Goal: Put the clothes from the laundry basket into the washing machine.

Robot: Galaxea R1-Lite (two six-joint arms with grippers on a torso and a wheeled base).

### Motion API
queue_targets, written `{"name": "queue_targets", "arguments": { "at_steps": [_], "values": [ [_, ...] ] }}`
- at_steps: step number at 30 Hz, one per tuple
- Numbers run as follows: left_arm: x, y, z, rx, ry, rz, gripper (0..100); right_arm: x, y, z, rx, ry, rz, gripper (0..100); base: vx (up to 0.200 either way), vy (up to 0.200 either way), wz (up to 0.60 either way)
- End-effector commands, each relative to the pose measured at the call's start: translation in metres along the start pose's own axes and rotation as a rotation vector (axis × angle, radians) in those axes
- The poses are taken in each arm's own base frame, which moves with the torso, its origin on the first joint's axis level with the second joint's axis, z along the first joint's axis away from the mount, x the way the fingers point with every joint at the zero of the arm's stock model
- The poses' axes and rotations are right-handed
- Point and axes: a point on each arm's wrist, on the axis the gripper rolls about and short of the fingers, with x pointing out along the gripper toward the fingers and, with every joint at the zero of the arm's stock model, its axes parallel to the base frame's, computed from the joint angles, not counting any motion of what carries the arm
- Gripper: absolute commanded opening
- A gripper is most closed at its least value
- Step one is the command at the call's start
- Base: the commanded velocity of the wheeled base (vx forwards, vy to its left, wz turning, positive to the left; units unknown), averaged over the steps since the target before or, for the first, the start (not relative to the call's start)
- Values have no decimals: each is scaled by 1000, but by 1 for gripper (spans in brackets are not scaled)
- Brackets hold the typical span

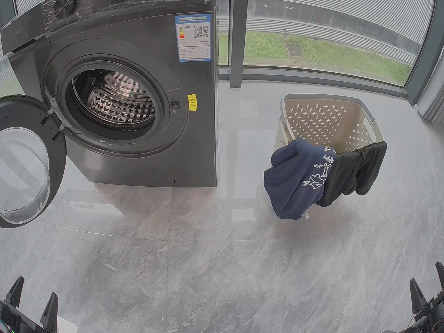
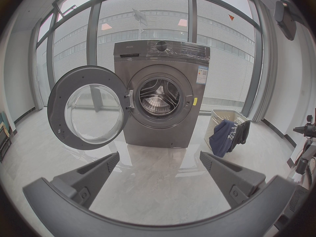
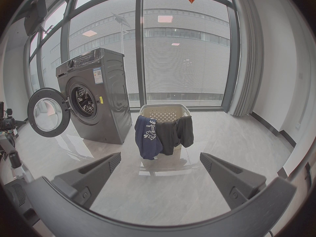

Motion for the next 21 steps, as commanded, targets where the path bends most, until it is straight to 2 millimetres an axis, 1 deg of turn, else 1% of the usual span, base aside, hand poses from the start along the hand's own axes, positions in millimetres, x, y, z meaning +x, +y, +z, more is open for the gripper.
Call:
{"name": "queue_targets", "arguments": {
  "at_steps": [1, 8, 17, 21],
  "values": [
    [1, 0, -5, 1, 15, 1, 100, 0, 0, -5, 0, 3, 0, 100, 0, -200, 0],
    [1, 0, -5, 1, 15, 1, 100, 0, 0, -5, 0, 3, 0, 100, 0, -200, 0],
    [1, 0, -4, 1, 17, 1, 100, 0, 0, -5, 0, 3, 0, 100, 0, 0, 0],
    [1, 0, -4, 1, 17, 1, 100, 0, 0, -5, 0, 3, 0, 100, 200, 0, 0]
  ]
}}
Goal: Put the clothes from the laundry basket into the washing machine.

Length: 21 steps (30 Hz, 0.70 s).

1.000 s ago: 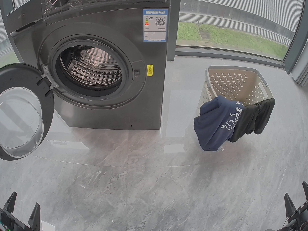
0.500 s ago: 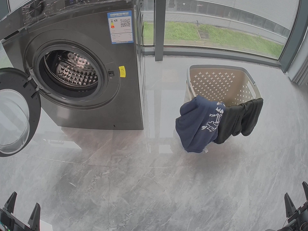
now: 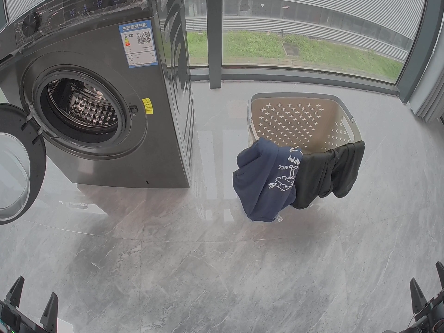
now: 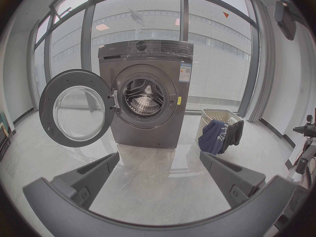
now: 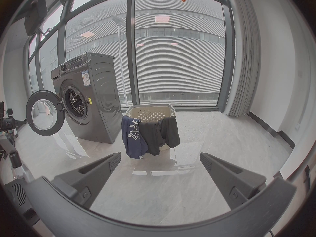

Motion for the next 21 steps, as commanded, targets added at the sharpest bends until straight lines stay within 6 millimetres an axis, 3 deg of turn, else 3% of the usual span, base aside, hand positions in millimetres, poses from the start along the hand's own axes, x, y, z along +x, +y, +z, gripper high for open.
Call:
{"name": "queue_targets", "arguments": {
  "at_steps": [1, 8, 17, 21],
  "values": [
    [1, 0, -4, 0, 17, 2, 100, 0, 0, -5, 0, 3, 0, 100, 200, 0, 0],
    [1, 0, -4, -1, 17, 2, 100, 0, 0, -5, 0, 3, 0, 100, 200, 0, 0],
    [2, 0, -4, 2, 21, 2, 100, 0, 0, -5, 0, 3, 0, 100, 0, 0, 0],
    [1, 0, -4, -1, 18, 3, 100, 0, 0, -5, 0, 3, 0, 100, 0, -200, 0]
  ]
}}
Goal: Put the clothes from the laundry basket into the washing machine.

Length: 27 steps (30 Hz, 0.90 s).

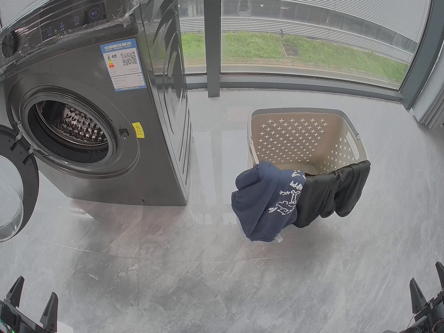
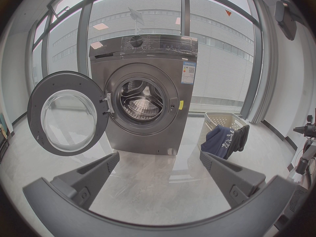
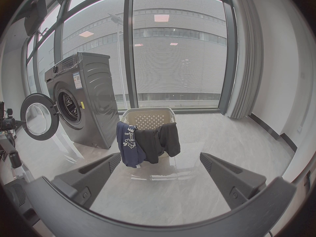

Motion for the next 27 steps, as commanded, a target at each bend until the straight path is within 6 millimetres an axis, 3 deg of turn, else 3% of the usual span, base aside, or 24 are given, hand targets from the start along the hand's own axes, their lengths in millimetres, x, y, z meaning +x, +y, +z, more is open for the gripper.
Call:
{"name": "queue_targets", "arguments": {
  "at_steps": [1, 27],
  "values": [
    [1, 0, -5, 0, 14, 7, 100, 0, 0, -5, 0, 2, 1, 100, 0, -200, 0],
    [1, 0, -5, 0, 12, 2, 100, 0, 0, -5, 0, 2, 0, 100, 0, -192, 0]
  ]
}}
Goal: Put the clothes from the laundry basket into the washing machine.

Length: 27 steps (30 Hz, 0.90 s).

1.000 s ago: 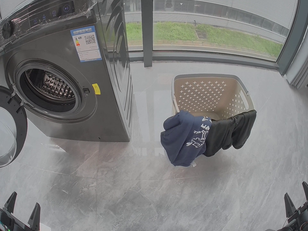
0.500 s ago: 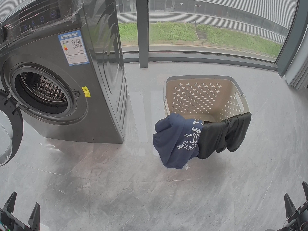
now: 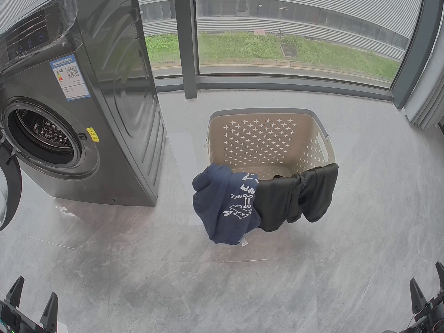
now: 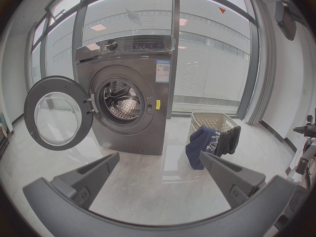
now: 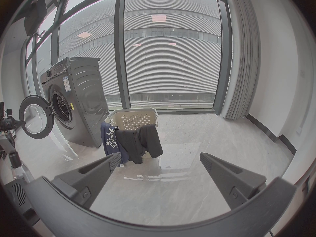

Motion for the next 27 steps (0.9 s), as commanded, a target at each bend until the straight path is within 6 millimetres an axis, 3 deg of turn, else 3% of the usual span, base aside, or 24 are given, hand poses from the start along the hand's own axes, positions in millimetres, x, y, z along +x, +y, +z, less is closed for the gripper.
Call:
{"name": "queue_targets", "arguments": {
  "at_steps": [1, 8, 23, 27],
  "values": [
    [1, 0, -5, 0, 13, 3, 100, 0, 0, -5, 0, 1, 0, 100, 0, 0, 0],
    [1, 0, -4, 0, 17, 1, 100, 0, 0, -5, 0, 1, 1, 100, 0, 0, 0],
    [1, 0, -5, 0, 15, 1, 100, 0, 0, -5, 0, 1, 1, 100, 200, 0, 0],
    [1, 0, -5, 0, 15, 1, 100, 0, 0, -5, 0, 1, 1, 100, 0, 0, 0]
  ]
}}
